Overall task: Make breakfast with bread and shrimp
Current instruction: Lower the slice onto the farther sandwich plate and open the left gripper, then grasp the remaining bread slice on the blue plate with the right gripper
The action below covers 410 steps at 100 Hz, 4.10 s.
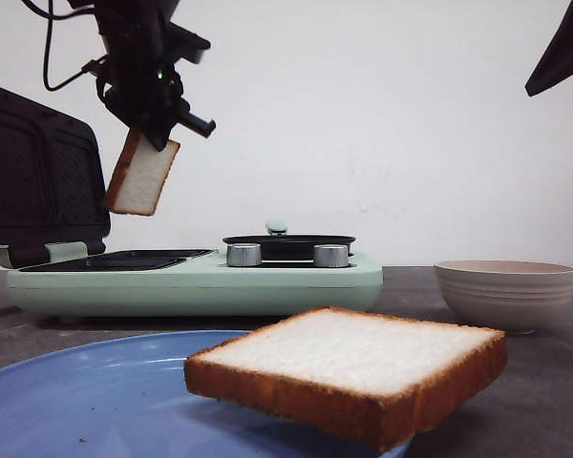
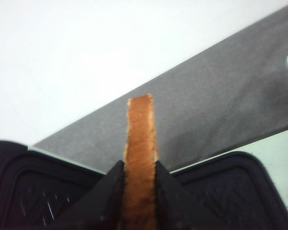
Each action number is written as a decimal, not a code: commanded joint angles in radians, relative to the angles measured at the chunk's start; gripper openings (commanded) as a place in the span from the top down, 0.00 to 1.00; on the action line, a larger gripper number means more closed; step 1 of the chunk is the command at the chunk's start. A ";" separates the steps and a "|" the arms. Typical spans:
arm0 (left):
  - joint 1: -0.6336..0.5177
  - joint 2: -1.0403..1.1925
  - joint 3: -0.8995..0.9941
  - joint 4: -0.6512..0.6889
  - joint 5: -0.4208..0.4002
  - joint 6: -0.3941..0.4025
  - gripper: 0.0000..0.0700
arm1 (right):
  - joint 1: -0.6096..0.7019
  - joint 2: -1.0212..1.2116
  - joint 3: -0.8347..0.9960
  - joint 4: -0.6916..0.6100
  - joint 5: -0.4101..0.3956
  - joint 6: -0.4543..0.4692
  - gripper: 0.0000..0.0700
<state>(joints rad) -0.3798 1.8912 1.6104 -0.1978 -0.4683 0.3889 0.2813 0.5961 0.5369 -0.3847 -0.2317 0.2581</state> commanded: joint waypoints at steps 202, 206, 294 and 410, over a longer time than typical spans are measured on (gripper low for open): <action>-0.051 -0.211 0.164 -0.441 0.057 -0.235 0.99 | 0.005 0.004 0.015 -0.014 0.016 -0.028 0.27; -0.040 -0.248 0.163 -0.493 0.097 -0.262 0.99 | 0.005 0.004 0.015 -0.024 0.010 -0.023 0.27; -0.027 -1.219 -0.159 -0.805 0.267 -0.436 0.99 | 0.005 0.381 0.015 -0.121 -0.478 0.121 0.24; -0.087 -1.298 -0.183 -0.876 0.365 -0.435 0.99 | 0.123 0.727 0.015 0.065 -0.520 0.209 0.23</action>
<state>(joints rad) -0.4591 0.5922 1.4147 -1.0836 -0.1051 -0.0437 0.3939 1.3056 0.5381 -0.3477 -0.7547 0.4274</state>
